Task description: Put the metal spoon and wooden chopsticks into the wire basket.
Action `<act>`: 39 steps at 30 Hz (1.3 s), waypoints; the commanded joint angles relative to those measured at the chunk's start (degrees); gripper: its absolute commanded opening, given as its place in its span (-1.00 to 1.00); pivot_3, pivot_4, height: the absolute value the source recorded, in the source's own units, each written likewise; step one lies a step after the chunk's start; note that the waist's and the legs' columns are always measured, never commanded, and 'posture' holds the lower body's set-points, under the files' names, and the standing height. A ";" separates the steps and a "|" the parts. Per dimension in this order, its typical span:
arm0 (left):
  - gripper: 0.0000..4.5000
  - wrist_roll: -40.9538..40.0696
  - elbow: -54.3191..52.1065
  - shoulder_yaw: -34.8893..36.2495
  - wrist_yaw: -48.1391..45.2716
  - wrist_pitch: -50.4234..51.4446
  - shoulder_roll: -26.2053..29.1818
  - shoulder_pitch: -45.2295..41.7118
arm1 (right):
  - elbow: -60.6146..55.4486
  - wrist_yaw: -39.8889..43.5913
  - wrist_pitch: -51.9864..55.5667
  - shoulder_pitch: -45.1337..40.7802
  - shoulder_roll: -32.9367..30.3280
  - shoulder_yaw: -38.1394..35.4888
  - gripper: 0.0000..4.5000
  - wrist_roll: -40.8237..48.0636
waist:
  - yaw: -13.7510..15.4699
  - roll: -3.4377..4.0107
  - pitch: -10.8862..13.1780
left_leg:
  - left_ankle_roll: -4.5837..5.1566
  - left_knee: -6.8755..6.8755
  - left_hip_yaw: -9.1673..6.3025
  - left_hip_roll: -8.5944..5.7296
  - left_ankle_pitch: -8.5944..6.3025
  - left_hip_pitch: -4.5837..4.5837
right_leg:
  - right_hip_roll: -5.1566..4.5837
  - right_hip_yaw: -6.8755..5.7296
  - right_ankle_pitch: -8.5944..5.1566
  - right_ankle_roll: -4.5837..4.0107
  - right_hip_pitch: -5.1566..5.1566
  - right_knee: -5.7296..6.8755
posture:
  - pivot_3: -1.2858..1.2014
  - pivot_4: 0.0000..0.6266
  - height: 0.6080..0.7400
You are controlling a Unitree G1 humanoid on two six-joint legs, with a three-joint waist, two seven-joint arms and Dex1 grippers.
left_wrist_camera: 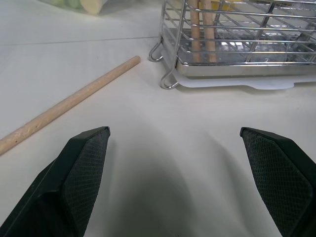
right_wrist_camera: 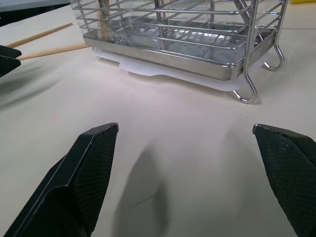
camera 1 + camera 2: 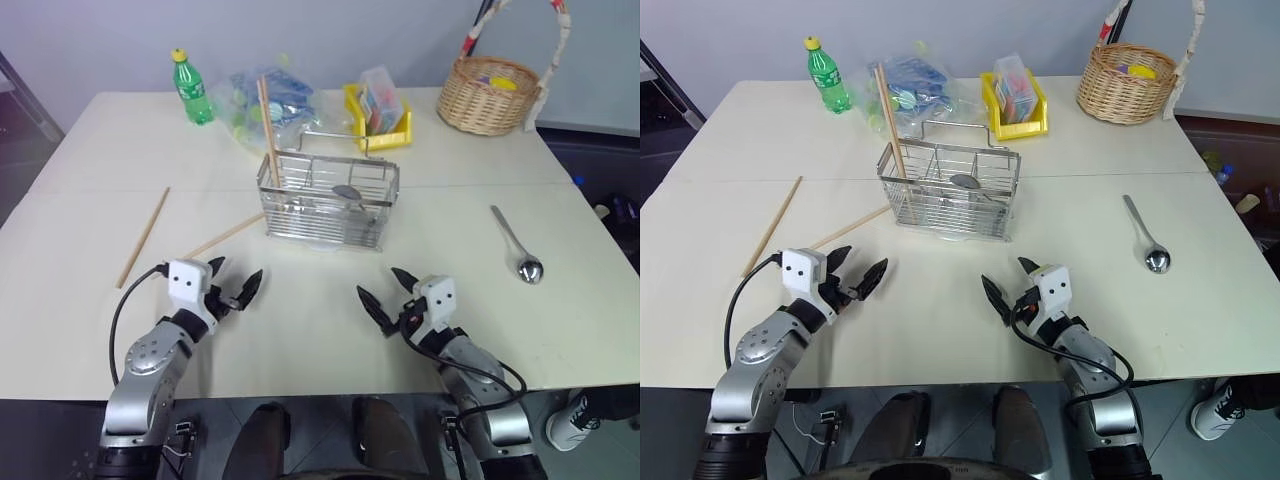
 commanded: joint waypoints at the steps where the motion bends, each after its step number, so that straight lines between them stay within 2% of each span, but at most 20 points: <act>1: 0.98 0.47 -1.48 -0.55 -0.24 -1.07 -0.01 0.23 | -1.71 0.05 -0.41 -0.39 0.15 0.24 1.00 0.48 | 0.01 0.00 0.00 | 0.00 0.00 0.00 0.00 0.00 0.00 | 0.00 0.00 0.00 0.00 0.00 0.00 | 0.03 -0.52 1.00; 21: 0.98 -0.27 -5.75 -1.27 1.92 2.72 -0.06 -1.20 | -1.54 0.49 0.34 -1.14 -0.93 -0.49 1.00 0.73 | 0.00 0.01 0.00 | 0.00 0.00 0.00 0.00 0.00 0.00 | 0.00 0.00 0.00 0.00 0.00 0.00 | 0.03 -0.52 1.00; 35: 0.98 -0.39 -7.25 -1.91 -0.23 4.63 1.80 -1.65 | -2.33 -0.54 0.78 -0.52 -0.52 -0.41 1.00 0.47 | -0.02 0.01 0.01 | 0.00 0.00 0.00 0.00 0.00 0.00 | 0.00 0.00 0.00 0.00 0.00 0.00 | 0.03 -0.52 1.00; 38: 0.98 -1.04 -8.20 -1.80 -1.39 4.69 2.72 -1.80 | -2.29 -0.57 0.84 -0.62 -0.68 -0.46 1.00 0.51 | -0.03 0.02 0.01 | 0.00 0.00 0.00 0.00 0.00 0.00 | 0.00 0.00 0.00 0.00 0.00 0.00 | 0.03 -0.52 1.00; 39: 0.98 -2.85 -9.95 -1.43 -3.90 5.64 4.61 -2.01 | -2.08 -0.41 0.89 -0.87 -0.93 -0.66 1.00 0.57 | -0.03 0.02 0.01 | 0.00 0.00 0.00 0.00 0.00 0.00 | 0.00 0.00 0.00 0.00 0.00 0.00 | 0.03 -0.52 1.00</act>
